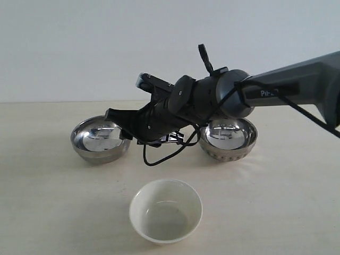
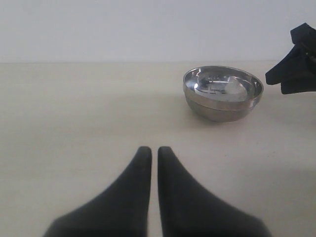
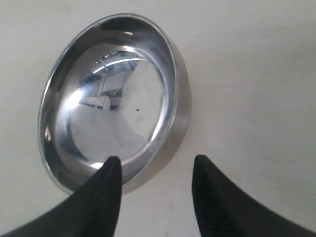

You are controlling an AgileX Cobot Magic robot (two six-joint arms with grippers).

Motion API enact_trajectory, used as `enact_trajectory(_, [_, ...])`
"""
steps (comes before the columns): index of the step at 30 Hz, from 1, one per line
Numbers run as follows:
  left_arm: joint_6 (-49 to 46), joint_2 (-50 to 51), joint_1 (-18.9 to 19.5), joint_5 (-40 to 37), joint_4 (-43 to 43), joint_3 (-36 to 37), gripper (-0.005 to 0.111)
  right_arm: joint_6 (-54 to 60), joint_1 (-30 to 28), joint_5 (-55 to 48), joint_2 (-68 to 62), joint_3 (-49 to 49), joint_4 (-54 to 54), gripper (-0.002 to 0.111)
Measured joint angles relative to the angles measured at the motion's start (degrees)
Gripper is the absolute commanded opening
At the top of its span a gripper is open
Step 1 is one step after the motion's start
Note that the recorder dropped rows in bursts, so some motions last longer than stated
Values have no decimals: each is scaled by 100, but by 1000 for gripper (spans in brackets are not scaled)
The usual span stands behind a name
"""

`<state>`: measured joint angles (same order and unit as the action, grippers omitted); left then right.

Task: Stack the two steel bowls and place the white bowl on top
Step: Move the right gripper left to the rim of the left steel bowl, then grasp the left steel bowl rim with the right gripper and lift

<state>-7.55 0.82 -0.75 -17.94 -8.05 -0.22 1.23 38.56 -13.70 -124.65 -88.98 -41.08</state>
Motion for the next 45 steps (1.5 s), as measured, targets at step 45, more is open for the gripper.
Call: enact_trajectory(45, [0, 0, 0, 0, 0, 0, 4, -465, 373, 1406, -918, -293, -121, 34])
